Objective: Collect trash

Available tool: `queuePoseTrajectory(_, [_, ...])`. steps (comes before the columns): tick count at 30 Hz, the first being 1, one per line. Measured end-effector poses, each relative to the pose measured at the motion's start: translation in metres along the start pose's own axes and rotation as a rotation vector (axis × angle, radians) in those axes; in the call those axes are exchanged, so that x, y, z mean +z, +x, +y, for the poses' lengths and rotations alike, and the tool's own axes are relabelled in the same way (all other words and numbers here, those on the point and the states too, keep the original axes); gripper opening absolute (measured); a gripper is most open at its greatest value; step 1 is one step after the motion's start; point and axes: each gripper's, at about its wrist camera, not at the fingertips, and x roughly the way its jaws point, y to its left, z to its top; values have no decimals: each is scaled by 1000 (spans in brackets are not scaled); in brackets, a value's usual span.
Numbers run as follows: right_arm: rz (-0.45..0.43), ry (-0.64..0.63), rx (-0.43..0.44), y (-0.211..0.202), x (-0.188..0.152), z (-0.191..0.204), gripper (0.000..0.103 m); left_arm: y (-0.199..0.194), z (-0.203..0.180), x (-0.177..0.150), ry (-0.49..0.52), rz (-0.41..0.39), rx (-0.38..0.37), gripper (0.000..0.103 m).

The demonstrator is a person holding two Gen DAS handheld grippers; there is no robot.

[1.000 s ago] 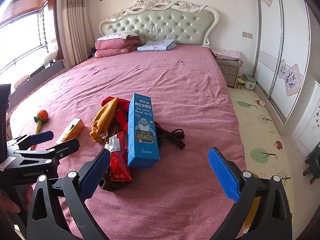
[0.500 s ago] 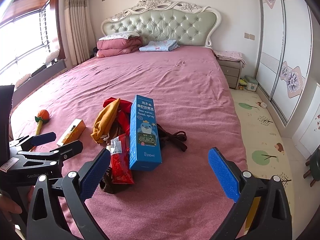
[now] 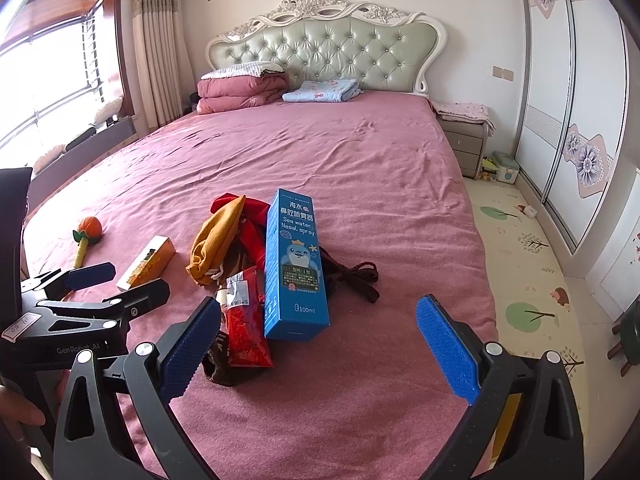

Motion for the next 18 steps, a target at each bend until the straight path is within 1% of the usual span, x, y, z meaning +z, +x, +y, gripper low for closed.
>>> queuePoseTrajectory(9, [12,-5,6,3,-1,2,94,-2,1,-1,-3,-1,-2,99])
queuePoseTrajectory(18, [15,-5,12,9,0,2,94,1,4,0,-18,16,-2,99])
